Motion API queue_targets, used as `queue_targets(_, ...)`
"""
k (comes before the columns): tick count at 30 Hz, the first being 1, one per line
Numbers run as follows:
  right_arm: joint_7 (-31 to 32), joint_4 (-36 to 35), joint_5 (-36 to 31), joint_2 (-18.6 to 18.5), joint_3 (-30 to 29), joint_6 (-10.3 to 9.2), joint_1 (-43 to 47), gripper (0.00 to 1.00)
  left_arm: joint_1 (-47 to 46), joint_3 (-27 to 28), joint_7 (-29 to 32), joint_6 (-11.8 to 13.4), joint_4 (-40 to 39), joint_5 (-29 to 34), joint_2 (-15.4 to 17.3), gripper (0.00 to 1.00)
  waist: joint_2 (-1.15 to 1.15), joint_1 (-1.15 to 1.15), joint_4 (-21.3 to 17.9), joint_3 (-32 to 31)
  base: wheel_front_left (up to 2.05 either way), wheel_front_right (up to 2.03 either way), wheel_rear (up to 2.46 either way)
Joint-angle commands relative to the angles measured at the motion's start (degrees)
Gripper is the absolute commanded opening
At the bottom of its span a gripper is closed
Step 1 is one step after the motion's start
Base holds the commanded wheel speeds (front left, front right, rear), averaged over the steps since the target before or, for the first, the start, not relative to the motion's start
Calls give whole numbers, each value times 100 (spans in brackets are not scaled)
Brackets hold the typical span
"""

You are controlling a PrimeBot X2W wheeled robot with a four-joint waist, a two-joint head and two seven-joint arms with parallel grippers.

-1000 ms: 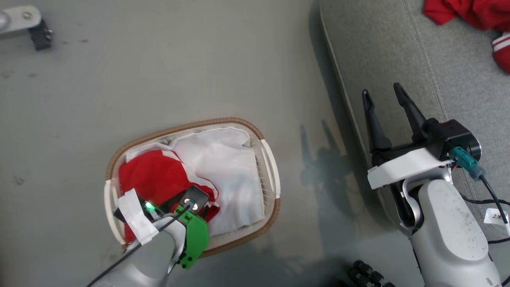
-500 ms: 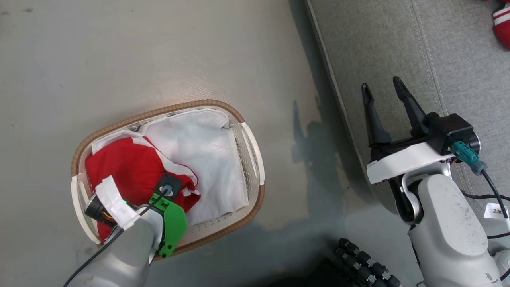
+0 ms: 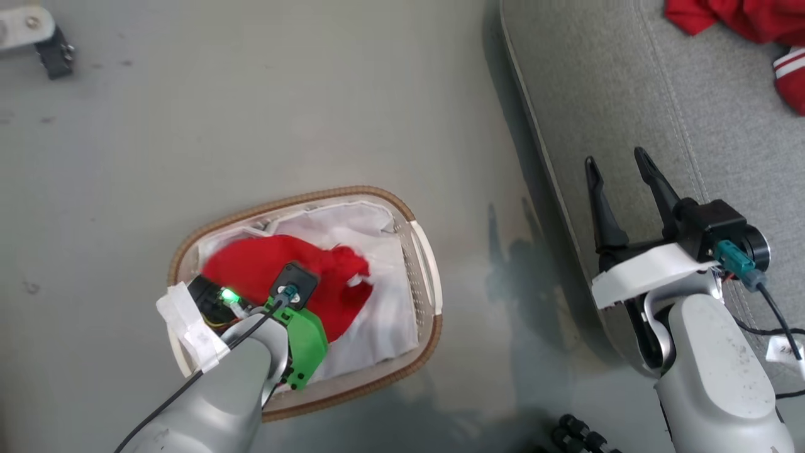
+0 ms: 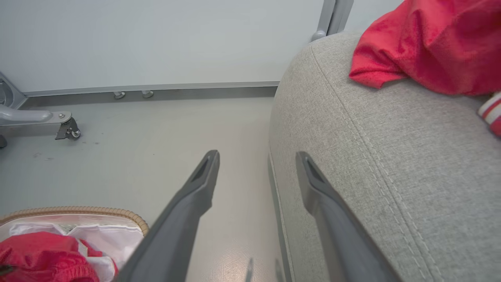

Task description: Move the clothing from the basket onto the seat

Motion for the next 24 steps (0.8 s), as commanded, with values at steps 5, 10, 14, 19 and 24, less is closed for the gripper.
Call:
queue_targets(5, -14, 134, -201, -23, -165, -8, 379, 100, 233, -112, -145, -78, -596, -176, -28, 0, 0, 0, 558, -1143, 0, 0, 0)
queue_targets(10, -14, 245, -346, -24, -265, -8, 694, 100, 388, -429, -160, -84, -1445, -382, 154, 0, 0, 0, 792, -1824, 0, 0, 0)
queue_targets(14, -14, 337, -405, -23, -258, -8, 955, 100, 260, -784, -156, -81, -2177, -652, 517, 0, 0, 0, 919, -2355, 0, 0, 0)
queue_targets(19, -14, 419, -388, -23, -218, -8, 1209, 100, -52, -1104, 142, -82, -3079, -1054, 939, 0, 0, 0, 998, -2907, 0, 0, 0)
queue_targets(24, -14, 478, -313, -22, -126, -8, 1329, 100, -540, -1224, 564, -81, -3810, -1339, 1305, 0, 0, 0, 965, -3283, 0, 0, 0)
